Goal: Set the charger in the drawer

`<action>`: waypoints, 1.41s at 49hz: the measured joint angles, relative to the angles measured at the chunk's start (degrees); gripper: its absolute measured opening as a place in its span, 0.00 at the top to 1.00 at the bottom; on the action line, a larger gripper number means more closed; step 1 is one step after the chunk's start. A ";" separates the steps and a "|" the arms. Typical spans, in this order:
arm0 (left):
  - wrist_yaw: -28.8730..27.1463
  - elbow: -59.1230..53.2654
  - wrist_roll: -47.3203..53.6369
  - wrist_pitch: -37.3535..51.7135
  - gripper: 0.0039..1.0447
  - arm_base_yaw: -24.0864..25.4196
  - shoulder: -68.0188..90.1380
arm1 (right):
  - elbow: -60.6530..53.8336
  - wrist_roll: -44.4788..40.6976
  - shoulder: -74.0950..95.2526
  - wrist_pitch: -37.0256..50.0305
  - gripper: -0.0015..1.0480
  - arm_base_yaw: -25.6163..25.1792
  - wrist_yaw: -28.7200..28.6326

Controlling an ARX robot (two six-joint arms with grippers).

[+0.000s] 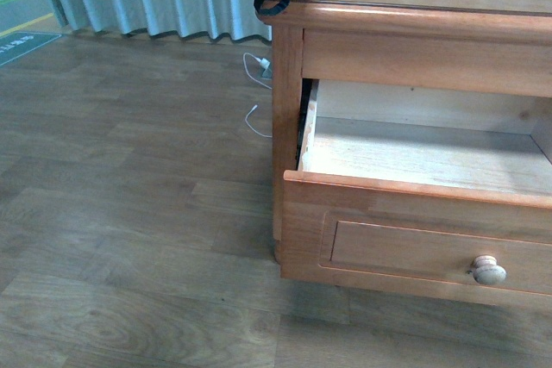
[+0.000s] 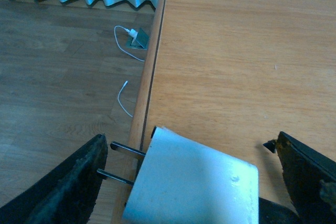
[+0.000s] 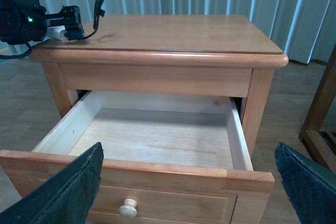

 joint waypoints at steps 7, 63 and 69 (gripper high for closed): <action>0.24 0.37 0.74 -1.01 0.18 -0.09 0.00 | 0.00 0.00 0.00 0.00 0.08 0.00 0.00; 6.12 -20.35 -1.44 12.81 0.35 -0.44 -11.61 | 0.00 0.00 0.00 0.00 0.08 0.00 0.00; 7.72 -26.69 -1.75 16.11 0.35 -2.89 -16.33 | 0.02 0.00 0.00 0.00 0.08 0.00 0.00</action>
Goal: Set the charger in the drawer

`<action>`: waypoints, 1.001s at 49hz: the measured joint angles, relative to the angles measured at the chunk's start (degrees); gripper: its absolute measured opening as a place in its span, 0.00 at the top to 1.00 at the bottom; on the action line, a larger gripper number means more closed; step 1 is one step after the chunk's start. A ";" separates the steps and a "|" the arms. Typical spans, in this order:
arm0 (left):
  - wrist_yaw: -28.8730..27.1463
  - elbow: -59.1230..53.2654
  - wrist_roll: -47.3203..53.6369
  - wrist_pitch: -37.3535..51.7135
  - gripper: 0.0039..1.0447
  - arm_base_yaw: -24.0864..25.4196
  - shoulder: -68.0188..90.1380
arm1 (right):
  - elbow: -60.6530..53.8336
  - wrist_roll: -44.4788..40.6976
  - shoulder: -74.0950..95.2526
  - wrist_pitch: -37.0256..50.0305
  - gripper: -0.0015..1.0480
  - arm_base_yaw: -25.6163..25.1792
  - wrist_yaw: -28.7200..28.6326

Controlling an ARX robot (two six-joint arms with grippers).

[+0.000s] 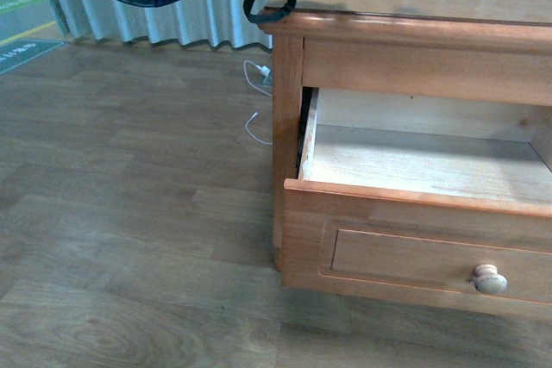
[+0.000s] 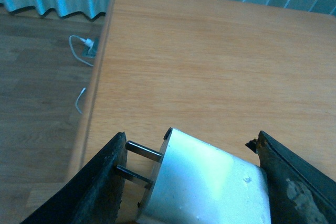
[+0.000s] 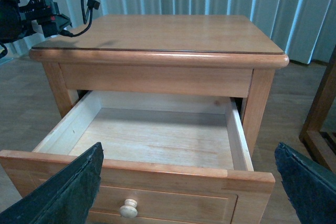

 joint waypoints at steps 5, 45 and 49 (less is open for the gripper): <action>0.90 -3.32 0.02 1.29 0.35 -2.27 -2.19 | -0.02 0.00 0.00 0.00 0.08 0.00 0.00; 1.88 -8.11 1.53 0.35 0.35 -11.61 1.42 | -0.02 0.00 0.00 0.00 0.08 0.00 0.00; 1.64 -7.56 1.44 -0.04 0.35 -11.56 3.08 | -0.02 0.00 0.00 0.00 0.08 0.00 0.00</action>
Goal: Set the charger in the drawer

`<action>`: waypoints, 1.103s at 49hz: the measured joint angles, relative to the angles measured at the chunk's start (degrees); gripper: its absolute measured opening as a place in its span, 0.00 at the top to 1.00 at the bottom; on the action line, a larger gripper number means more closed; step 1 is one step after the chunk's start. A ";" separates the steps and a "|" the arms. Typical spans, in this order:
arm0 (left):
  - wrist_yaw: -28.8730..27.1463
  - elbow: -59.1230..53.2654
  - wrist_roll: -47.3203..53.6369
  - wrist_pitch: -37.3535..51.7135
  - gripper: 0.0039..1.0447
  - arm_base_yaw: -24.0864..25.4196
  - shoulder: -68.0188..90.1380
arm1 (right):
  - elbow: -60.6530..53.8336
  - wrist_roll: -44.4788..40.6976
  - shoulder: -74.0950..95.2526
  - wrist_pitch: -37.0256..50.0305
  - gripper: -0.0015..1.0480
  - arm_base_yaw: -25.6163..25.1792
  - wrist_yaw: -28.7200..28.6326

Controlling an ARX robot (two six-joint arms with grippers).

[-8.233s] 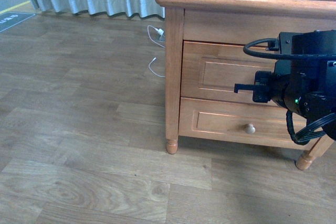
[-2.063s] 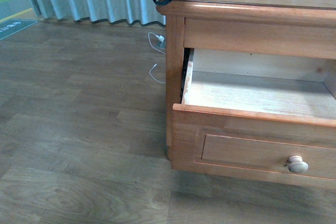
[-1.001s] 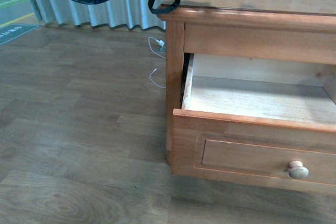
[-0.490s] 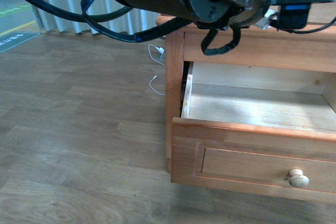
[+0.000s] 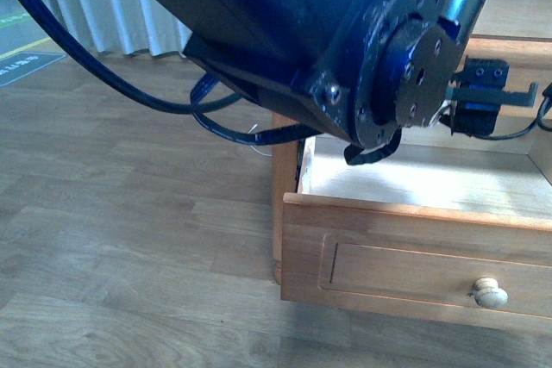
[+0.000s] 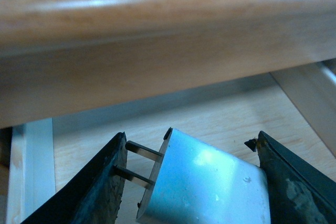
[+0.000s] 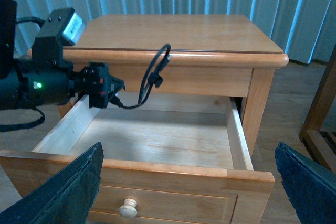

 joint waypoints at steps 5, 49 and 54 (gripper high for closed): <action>-0.07 0.90 -0.13 -0.35 0.29 0.07 1.62 | 0.00 0.00 0.00 0.00 0.08 0.00 0.00; 0.04 -19.10 7.37 7.37 0.05 9.22 -24.90 | 0.00 0.00 0.00 0.00 0.08 0.00 0.00; 0.81 -26.40 8.81 7.61 0.05 12.24 -32.83 | 0.00 0.00 0.00 0.00 0.08 0.00 0.00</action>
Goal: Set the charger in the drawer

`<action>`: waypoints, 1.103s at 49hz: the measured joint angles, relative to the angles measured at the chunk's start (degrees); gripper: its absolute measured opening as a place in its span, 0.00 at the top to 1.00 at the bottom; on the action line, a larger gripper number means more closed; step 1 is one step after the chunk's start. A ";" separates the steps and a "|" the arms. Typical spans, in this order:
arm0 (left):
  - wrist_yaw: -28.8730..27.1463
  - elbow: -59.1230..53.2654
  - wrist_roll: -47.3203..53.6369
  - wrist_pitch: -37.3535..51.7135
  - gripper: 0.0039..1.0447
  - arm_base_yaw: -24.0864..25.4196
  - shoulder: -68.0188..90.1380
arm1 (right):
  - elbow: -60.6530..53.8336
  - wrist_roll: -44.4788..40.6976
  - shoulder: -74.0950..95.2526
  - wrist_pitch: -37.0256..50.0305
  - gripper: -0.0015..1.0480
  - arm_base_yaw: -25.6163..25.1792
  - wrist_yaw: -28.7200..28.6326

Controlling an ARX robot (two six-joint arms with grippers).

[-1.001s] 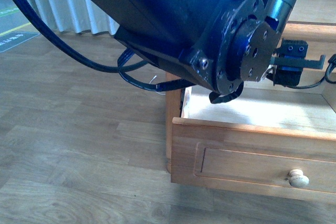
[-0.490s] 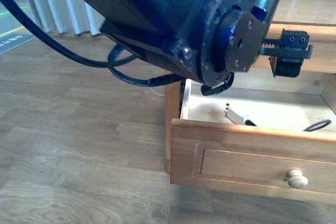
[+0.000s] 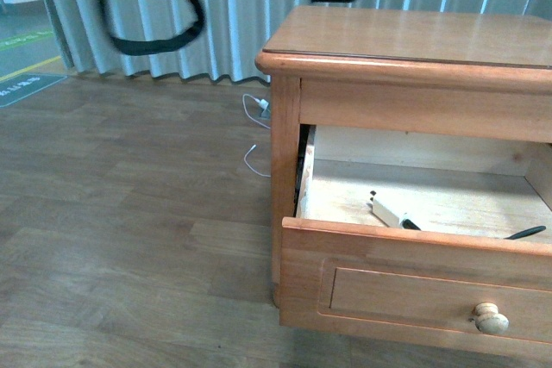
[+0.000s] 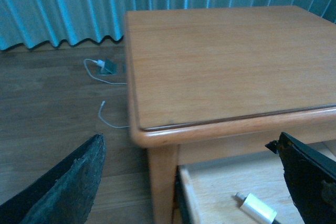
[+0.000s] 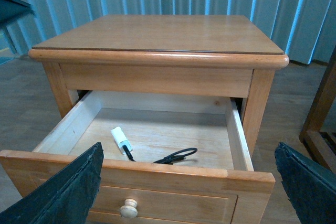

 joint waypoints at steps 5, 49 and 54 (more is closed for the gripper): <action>0.92 -8.31 0.76 -0.81 0.05 3.30 -9.60 | 0.00 0.00 0.00 0.00 0.08 0.00 0.00; 5.44 -50.31 -4.55 -31.74 0.05 25.86 -78.60 | 0.02 0.00 0.00 0.00 0.08 0.00 0.02; 5.73 -50.40 -4.72 -31.56 0.06 26.03 -78.68 | 0.00 0.00 0.00 0.00 0.08 0.00 0.00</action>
